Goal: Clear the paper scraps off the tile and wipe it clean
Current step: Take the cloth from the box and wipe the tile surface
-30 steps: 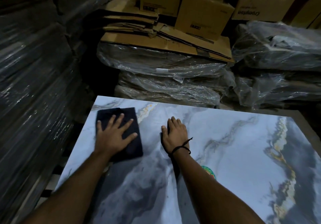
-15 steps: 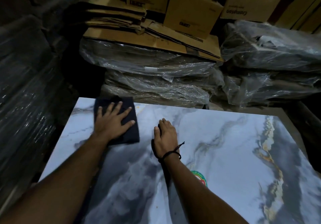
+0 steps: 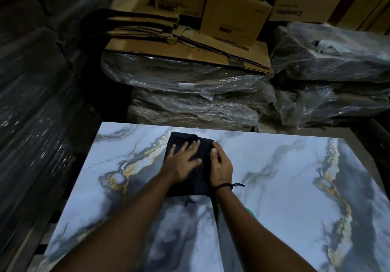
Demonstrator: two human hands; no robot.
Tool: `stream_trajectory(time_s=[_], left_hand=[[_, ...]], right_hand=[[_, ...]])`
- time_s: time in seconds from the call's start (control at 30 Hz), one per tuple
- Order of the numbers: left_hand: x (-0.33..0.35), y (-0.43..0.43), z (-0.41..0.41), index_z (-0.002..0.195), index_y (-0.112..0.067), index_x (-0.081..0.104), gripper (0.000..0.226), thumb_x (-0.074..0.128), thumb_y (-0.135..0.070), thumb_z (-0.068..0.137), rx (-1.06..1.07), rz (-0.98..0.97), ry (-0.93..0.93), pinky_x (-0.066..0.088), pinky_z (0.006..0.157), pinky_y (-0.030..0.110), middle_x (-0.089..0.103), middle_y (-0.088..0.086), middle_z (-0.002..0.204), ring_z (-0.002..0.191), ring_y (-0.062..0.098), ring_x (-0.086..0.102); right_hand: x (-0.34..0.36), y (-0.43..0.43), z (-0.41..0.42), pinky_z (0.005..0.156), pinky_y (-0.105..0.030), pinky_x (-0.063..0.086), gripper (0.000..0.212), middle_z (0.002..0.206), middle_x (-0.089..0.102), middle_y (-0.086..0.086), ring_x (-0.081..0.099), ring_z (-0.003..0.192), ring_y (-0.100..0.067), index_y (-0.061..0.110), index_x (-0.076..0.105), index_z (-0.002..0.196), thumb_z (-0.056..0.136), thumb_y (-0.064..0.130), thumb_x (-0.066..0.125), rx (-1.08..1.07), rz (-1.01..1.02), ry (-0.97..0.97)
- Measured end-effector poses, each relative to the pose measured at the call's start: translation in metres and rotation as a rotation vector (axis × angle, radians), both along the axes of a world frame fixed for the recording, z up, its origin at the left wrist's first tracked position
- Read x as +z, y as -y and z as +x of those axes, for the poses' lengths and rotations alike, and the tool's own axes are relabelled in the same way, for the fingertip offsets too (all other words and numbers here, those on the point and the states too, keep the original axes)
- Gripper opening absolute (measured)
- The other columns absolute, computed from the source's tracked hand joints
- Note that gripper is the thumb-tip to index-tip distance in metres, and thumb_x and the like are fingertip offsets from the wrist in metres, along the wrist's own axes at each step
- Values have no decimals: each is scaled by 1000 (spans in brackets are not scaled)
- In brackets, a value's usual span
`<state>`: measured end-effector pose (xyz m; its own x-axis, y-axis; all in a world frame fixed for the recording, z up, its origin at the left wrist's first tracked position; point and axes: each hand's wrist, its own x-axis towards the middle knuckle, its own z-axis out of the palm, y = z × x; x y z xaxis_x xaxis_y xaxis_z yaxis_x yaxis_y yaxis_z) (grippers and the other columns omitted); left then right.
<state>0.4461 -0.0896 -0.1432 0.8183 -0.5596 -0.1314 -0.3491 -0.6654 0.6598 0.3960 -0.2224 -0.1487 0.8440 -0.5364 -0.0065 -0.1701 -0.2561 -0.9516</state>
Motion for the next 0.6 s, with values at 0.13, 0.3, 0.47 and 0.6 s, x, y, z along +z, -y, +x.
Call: stream_trajectory(time_s=[0.13, 0.3, 0.47, 0.6], left_hand=[[26, -23, 8, 138, -6, 44, 49, 44, 2, 89, 433, -959, -532, 30, 114, 38, 50, 9, 138, 134, 22, 42], [17, -77, -11, 122, -25, 64, 43, 46, -13, 84, 672, -300, 136, 38, 107, 41, 59, 5, 132, 127, 25, 49], [-18, -101, -24, 145, -20, 36, 57, 25, -42, 94, 322, 364, 258, 9, 115, 50, 27, 1, 155, 145, 25, 19], [-25, -102, -31, 136, -14, 50, 59, 25, -42, 90, 307, 399, 351, 27, 108, 56, 45, 8, 145, 135, 31, 40]], right_hand=[[18, -7, 3, 99, -33, 45, 35, 120, 67, -9, 60, 114, -27, 8, 67, 117, 90, 26, 54, 75, -390, -7], [51, -43, 13, 91, -39, 47, 38, 109, 68, -9, 60, 104, -31, 15, 72, 103, 85, 39, 49, 243, -836, -95], [13, -81, 11, 116, -58, -9, 60, 163, -1, -1, -7, 149, -26, 35, 14, 152, 96, 56, 23, 516, -880, -533], [-3, -70, 22, 114, -58, -14, 57, 162, -6, 6, -11, 149, -24, 42, 5, 151, 98, 56, 20, 631, -987, -453]])
